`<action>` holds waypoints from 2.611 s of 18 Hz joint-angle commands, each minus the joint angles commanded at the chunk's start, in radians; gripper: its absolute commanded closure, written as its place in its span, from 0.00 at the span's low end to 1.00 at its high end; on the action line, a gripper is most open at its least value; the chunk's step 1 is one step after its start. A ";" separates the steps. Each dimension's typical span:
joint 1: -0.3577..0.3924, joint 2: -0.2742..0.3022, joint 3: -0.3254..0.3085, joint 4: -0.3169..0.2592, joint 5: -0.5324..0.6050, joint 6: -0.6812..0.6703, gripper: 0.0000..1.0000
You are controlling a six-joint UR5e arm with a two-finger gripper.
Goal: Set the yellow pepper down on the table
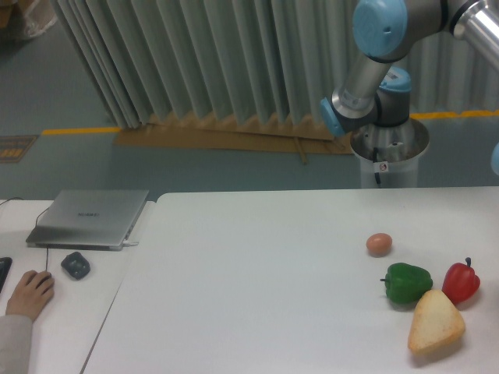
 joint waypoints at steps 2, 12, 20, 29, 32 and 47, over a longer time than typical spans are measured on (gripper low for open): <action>-0.014 -0.006 -0.001 0.025 0.000 -0.006 0.00; -0.020 -0.045 0.002 0.068 0.002 -0.002 0.00; -0.020 -0.072 0.020 0.068 0.002 -0.003 0.00; -0.017 -0.094 0.020 0.071 0.003 0.000 0.00; -0.015 -0.095 0.023 0.075 0.002 0.001 0.00; -0.014 -0.088 -0.001 0.072 0.000 0.001 0.41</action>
